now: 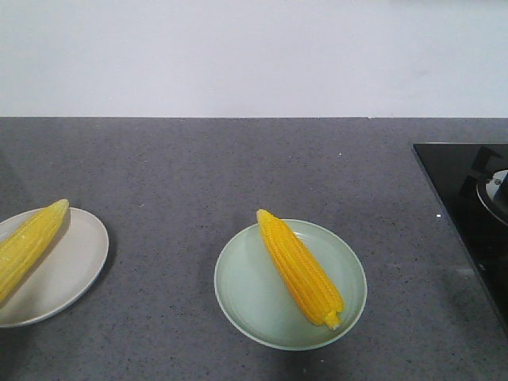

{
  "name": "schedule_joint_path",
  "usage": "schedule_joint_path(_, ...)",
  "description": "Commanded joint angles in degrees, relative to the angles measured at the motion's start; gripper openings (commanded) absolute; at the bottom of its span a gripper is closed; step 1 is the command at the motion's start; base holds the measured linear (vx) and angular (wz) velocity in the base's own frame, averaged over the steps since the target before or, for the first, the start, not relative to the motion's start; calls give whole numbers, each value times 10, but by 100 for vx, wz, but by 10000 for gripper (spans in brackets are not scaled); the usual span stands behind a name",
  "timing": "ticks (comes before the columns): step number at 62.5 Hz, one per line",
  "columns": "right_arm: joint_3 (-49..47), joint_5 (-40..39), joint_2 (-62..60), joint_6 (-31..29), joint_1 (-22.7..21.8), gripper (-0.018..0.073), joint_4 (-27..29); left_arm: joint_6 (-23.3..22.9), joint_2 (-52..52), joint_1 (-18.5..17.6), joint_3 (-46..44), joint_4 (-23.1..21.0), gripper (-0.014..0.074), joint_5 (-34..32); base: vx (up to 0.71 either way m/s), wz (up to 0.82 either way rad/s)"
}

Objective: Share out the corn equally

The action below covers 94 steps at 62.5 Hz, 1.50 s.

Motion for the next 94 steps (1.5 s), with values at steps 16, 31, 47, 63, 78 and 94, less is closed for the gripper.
schedule_joint_path(16, -15, -41, 4, 1, -3, -3, -3, 12, -144, 74, 38, 5, -8, 30, 0, 0)
schedule_joint_path(31, -15, -41, 4, 1, -3, -3, -4, 17, -254, 123, 38, 11, -8, 143, 0, 0)
schedule_joint_path(47, -15, -41, 4, 1, -3, -3, -4, 6, -259, 140, 38, 9, -8, 195, 0, 0)
schedule_joint_path(63, -15, -41, 4, 1, -3, -3, -4, -10, -259, 140, 38, 9, -8, 204, 0, 0)
schedule_joint_path(78, -15, -41, 4, 1, -3, -3, -4, -25, -259, 138, 38, 9, -8, 204, 0, 0)
schedule_joint_path(94, -15, -41, 4, 1, -3, -3, -4, -21, -259, 112, 38, 17, -8, 205, 0, 0)
